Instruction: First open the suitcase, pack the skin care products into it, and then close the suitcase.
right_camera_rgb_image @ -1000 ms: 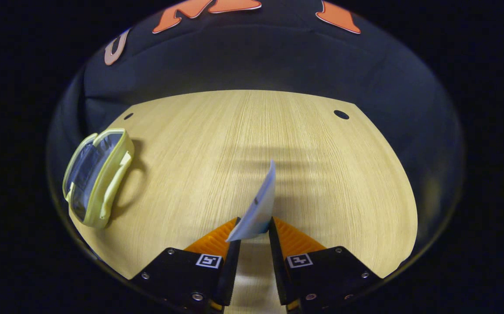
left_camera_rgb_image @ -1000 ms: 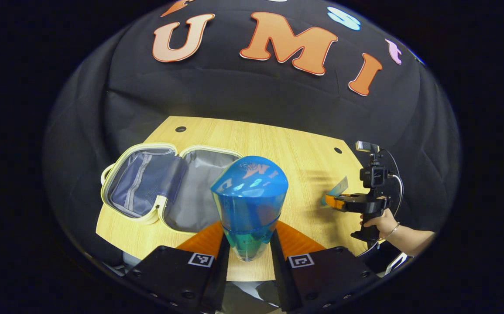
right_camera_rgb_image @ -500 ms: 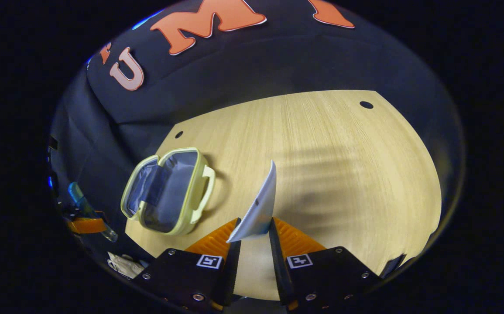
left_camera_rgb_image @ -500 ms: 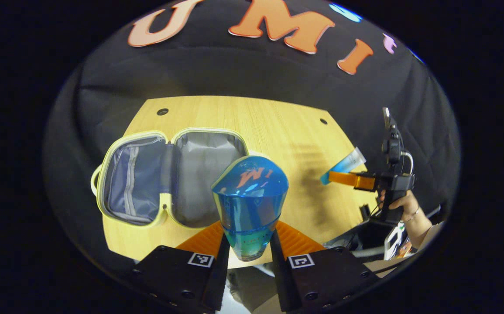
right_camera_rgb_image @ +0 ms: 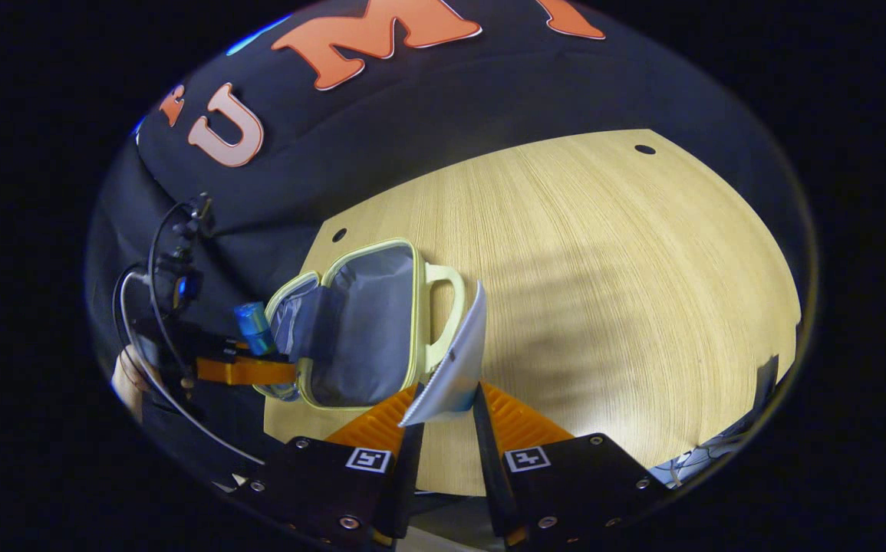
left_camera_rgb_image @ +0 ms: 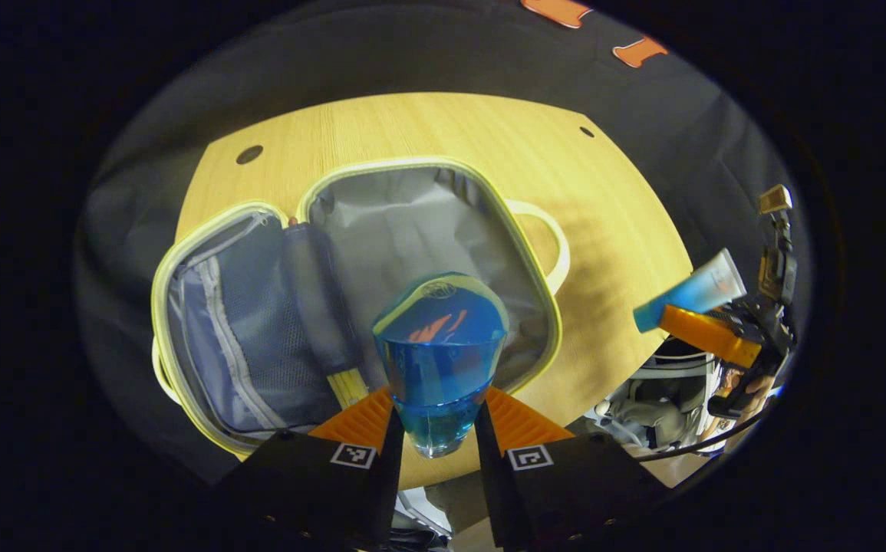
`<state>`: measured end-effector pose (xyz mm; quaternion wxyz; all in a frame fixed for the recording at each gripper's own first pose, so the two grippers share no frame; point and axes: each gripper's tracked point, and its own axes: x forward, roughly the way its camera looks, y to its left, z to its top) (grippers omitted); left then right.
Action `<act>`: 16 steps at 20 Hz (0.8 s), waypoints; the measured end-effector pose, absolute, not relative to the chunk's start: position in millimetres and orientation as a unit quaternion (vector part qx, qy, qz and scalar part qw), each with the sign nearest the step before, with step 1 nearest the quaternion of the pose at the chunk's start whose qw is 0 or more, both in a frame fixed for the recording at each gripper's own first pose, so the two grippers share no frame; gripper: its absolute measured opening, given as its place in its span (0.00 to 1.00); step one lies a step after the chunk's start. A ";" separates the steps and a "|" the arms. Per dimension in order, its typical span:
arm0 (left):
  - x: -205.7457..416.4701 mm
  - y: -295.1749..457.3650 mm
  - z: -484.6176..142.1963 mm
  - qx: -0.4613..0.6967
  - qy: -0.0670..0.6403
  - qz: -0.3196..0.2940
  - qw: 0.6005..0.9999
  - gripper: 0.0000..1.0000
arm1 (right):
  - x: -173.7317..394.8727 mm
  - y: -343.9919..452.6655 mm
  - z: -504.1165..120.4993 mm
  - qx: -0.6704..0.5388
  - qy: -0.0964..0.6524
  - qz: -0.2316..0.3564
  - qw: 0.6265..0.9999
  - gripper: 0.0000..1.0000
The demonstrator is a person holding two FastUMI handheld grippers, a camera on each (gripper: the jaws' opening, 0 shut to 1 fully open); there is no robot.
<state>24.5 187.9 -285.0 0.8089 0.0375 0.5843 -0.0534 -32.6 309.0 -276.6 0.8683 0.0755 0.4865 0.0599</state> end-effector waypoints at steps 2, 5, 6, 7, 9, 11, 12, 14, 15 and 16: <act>36.2 193.9 -303.9 0.028 0.598 -0.047 0.799 0.48 | -36.2 311.5 -274.2 0.075 0.489 0.053 0.868 0.40; 47.1 199.1 -329.2 0.005 0.615 -0.037 0.788 0.48 | -37.2 310.7 -270.9 0.075 0.487 0.039 0.869 0.40; 50.8 202.5 -337.7 0.001 0.619 -0.031 0.785 0.48 | -40.0 311.5 -271.6 0.075 0.490 0.036 0.868 0.40; 52.8 207.2 -344.6 0.000 0.622 -0.024 0.783 0.48 | -40.3 312.3 -272.6 0.076 0.492 0.034 0.866 0.40; 54.3 211.4 -352.6 -0.004 0.628 -0.016 0.778 0.49 | -43.2 310.4 -274.0 0.076 0.499 0.029 0.863 0.40; 57.1 208.8 -353.8 -0.013 0.627 -0.021 0.779 0.48 | -41.8 308.7 -273.2 0.073 0.500 0.025 0.863 0.40; 57.1 209.0 -355.5 -0.012 0.627 -0.024 0.779 0.48 | -42.3 309.1 -272.7 0.071 0.500 0.024 0.863 0.40; 59.6 208.8 -359.1 -0.015 0.627 -0.020 0.778 0.48 | -39.9 311.0 -272.4 0.069 0.503 0.024 0.861 0.40; 61.3 208.6 -361.3 -0.019 0.628 -0.016 0.778 0.48 | -37.8 313.7 -271.3 0.072 0.504 0.026 0.860 0.40; 62.7 208.2 -362.9 -0.022 0.627 -0.012 0.779 0.48 | -37.6 316.7 -271.3 0.075 0.504 0.028 0.860 0.40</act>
